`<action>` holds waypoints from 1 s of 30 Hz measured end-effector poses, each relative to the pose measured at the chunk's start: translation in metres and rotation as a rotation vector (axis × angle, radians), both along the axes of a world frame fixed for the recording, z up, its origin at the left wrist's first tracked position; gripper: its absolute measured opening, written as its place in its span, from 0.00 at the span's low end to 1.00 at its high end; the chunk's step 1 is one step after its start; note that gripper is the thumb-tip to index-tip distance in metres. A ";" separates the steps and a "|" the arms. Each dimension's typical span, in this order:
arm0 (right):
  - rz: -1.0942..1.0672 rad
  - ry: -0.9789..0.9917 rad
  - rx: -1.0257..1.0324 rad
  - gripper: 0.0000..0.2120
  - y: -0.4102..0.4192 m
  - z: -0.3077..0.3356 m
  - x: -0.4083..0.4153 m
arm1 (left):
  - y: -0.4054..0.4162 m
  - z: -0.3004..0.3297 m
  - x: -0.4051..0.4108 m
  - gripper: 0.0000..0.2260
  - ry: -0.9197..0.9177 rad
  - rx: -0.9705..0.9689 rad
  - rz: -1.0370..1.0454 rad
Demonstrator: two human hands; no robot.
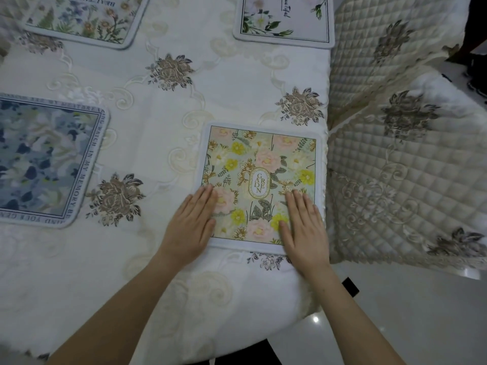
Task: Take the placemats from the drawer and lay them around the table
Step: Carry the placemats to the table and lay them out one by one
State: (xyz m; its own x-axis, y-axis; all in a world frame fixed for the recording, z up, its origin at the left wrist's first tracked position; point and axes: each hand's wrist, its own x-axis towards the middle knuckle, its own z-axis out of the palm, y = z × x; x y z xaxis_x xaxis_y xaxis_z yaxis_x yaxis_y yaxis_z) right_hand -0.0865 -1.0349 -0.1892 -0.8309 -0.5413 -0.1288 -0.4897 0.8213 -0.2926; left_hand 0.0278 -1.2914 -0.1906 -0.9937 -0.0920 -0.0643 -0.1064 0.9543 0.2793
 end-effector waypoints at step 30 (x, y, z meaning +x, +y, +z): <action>-0.332 0.245 -0.272 0.25 -0.037 0.186 0.174 | -0.010 0.200 0.090 0.21 0.310 0.108 -0.287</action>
State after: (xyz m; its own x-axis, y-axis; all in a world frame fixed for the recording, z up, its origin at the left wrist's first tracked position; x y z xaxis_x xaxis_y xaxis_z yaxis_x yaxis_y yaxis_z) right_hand 0.0877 -1.0718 -0.0030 -0.9522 -0.2294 0.2017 -0.2962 0.8544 -0.4269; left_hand 0.1183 -1.3011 0.0094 -0.9519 0.1817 0.2468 0.2634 0.8967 0.3558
